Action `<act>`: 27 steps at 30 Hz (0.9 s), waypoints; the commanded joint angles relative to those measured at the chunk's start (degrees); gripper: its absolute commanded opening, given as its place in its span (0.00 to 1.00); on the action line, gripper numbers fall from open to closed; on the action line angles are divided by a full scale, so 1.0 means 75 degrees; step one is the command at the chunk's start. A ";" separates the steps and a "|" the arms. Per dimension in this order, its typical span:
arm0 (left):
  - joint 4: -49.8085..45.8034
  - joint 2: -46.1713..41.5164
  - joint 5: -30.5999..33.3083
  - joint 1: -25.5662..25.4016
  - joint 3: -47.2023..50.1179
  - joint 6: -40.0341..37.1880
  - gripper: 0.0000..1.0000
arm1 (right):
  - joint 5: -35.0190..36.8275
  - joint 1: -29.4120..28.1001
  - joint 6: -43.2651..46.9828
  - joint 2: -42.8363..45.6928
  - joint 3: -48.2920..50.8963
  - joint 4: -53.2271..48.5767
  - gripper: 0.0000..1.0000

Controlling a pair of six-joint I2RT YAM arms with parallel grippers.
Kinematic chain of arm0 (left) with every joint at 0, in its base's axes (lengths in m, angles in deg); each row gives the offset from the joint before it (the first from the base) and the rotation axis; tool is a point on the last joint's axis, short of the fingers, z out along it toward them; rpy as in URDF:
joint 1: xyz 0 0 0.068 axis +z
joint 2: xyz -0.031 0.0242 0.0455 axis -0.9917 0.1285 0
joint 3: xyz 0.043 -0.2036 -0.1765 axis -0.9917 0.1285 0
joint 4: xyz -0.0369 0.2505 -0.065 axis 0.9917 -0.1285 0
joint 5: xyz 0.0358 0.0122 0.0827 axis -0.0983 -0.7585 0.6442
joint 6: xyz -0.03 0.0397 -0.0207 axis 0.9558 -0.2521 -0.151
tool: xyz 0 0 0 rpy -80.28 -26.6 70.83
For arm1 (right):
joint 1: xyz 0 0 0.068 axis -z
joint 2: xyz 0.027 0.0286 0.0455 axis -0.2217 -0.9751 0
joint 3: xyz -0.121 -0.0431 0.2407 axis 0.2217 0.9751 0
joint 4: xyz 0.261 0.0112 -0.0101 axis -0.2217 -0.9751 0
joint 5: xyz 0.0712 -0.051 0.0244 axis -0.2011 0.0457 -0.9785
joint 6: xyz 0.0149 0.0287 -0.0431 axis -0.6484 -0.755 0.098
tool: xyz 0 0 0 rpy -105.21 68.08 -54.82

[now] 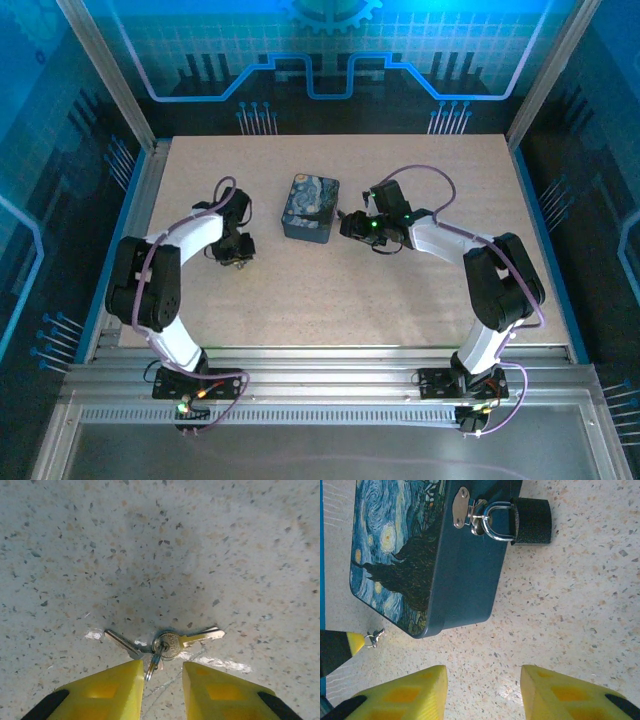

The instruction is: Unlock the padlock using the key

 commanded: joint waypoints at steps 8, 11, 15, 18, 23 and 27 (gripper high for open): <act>0.0017 0.0495 0.0062 -0.0051 -0.0080 -0.0154 0.22 | 0.0059 -0.0069 0.0153 0.0068 0.0015 -0.0377 0.43; 0.0025 0.0374 0.0061 -0.0142 -0.0045 -0.0125 0.17 | 0.0068 -0.0048 0.0153 0.0055 0.0008 -0.0394 0.43; -0.0139 0.0209 0.0068 -0.0325 -0.0142 -0.0090 0.09 | 0.0073 -0.0055 0.0147 0.0078 0.0001 -0.0398 0.43; -0.0306 0.0075 0.0068 -0.0544 -0.0299 -0.0051 0.01 | 0.0120 -0.0043 0.0183 0.0153 0.0013 -0.0468 0.45; -0.0522 -0.0038 -0.0395 -0.1083 -0.0865 0.0197 0.00 | 0.0100 0.0193 0.0361 0.0385 0.0117 -0.0631 0.46; -0.0264 -0.0005 -0.0941 -0.2211 -0.1393 0.0668 0.00 | 0.0119 0.0620 0.0670 0.0770 0.0356 -0.1012 0.47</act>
